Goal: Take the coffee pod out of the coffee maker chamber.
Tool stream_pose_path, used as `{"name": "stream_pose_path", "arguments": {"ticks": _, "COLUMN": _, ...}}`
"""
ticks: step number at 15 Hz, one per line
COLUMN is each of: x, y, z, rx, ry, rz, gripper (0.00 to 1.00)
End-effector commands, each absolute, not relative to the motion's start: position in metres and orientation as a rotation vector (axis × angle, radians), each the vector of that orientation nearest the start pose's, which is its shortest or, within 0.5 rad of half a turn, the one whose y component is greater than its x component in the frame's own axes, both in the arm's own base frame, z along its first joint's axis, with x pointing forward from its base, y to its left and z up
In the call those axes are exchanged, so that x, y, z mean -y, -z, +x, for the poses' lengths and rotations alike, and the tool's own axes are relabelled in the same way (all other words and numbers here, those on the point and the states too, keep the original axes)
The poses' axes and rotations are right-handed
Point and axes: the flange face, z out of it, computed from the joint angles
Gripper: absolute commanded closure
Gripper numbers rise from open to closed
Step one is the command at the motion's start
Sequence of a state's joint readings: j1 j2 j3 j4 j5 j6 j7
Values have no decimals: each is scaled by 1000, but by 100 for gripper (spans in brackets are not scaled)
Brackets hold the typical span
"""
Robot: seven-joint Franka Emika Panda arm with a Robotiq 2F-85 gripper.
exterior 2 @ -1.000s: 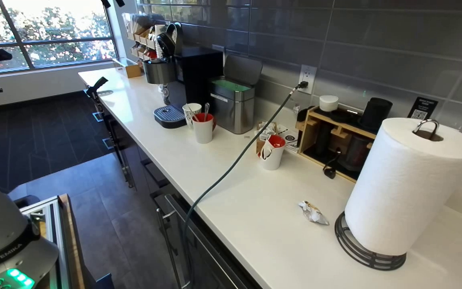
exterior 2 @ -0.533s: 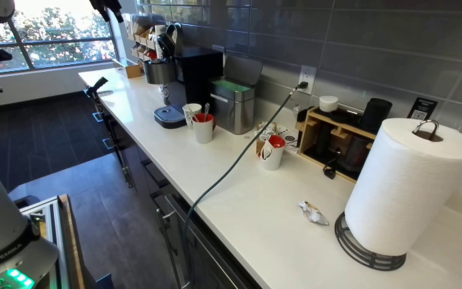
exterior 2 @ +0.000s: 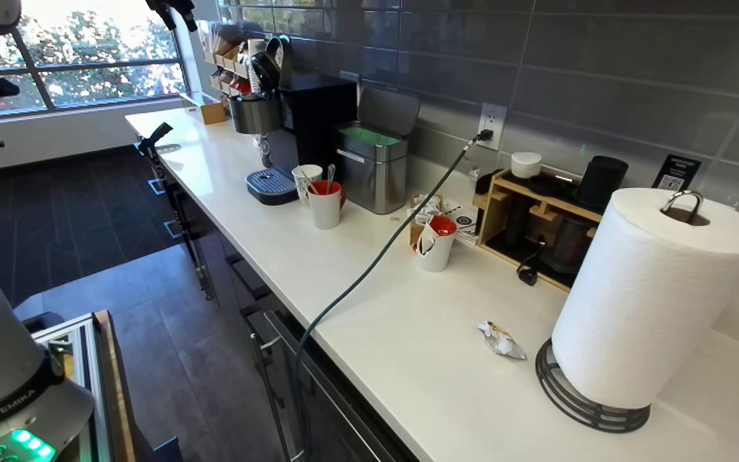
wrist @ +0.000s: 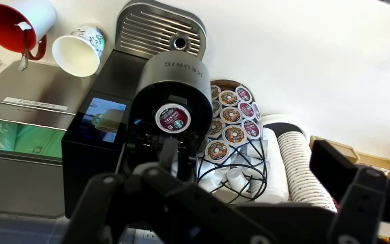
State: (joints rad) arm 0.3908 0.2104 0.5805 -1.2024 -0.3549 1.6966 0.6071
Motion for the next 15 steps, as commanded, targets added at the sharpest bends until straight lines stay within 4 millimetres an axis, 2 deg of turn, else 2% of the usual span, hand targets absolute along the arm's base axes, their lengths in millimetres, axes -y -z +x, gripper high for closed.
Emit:
{"name": "stream_pose_path", "arguments": {"ticks": 1, "x": -459, "y": -709, "z": 414, "rx": 489, "ry": 602, "rz": -2994, "gripper": 0}}
{"name": "stream_pose_path", "arguments": {"ticks": 3, "x": -455, "y": -695, "z": 421, "rx": 315, "ry": 767, "rz": -3076, "gripper": 0}}
{"name": "stream_pose_path", "arguments": {"ticks": 5, "x": -453, "y": -678, "z": 422, "rx": 179, "ry": 827, "rz": -3126, "gripper": 0}}
{"name": "stream_pose_path", "arguments": {"ticks": 9, "x": -466, "y": -628, "z": 407, "rx": -15, "ry": 709, "rz": -3183, "gripper": 0}}
{"name": "stream_pose_path", "arguments": {"ticks": 12, "x": -472, "y": -606, "z": 399, "rx": -156, "ry": 681, "rz": -3149, "gripper": 0}}
{"name": "stream_pose_path", "arguments": {"ticks": 15, "x": -468, "y": -590, "z": 408, "rx": -277, "ry": 683, "rz": -3035, "gripper": 0}}
